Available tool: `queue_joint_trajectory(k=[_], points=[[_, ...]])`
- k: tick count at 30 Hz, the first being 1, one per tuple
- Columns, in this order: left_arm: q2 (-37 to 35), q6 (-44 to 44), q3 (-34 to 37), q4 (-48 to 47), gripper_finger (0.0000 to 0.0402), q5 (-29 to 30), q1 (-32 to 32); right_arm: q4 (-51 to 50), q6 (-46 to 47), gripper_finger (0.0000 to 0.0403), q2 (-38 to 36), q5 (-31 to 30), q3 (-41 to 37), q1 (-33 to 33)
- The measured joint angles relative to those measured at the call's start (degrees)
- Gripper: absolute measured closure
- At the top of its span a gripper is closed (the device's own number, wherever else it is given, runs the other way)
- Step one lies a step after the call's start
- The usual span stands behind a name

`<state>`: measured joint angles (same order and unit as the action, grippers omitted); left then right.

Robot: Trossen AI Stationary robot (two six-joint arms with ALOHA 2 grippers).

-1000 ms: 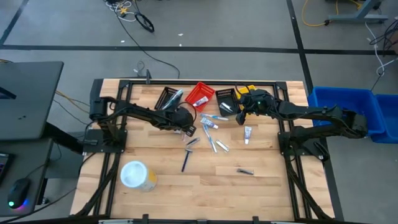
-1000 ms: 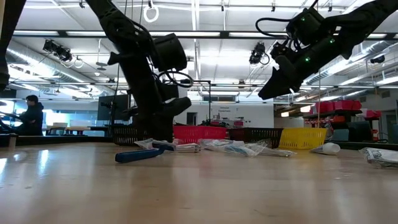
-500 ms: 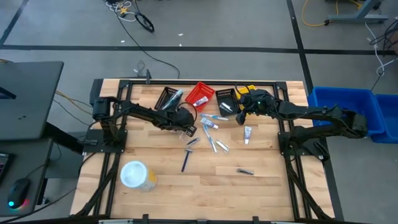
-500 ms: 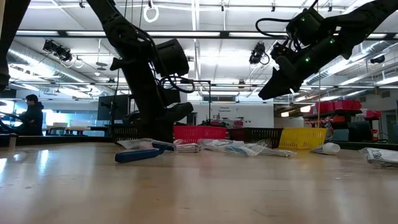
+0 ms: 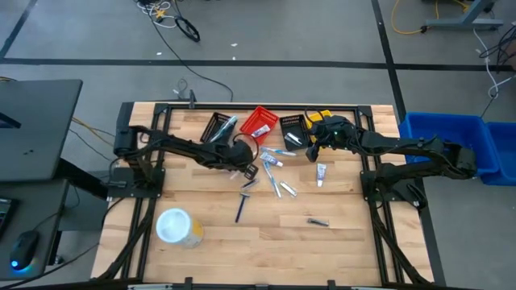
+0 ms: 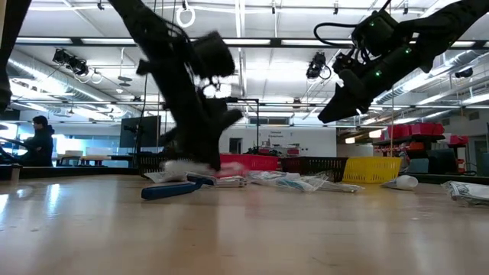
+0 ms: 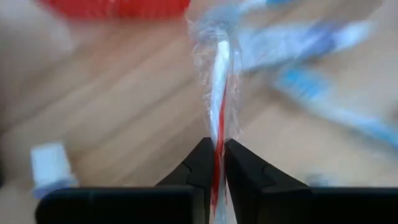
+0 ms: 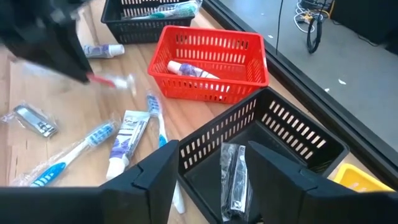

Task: Pick & Place Travel size toiletries
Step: Put the red toothbrush into the black bin

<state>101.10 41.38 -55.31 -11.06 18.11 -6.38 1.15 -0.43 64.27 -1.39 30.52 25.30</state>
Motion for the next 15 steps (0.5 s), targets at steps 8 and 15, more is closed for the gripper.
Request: queue_joint_trajectory(k=[8,15], points=[[-11.78,-3.01,-0.57,-4.25,0.0376,7.23,0.4,-1.38,0.0,0.0202,0.0,0.0,-0.02,0.0],[-19.89,-8.97,-0.57,-10.2,0.0375,14.92,-2.78,-2.2,0.45,0.0197,0.0,-0.48,-0.02,0.0]])
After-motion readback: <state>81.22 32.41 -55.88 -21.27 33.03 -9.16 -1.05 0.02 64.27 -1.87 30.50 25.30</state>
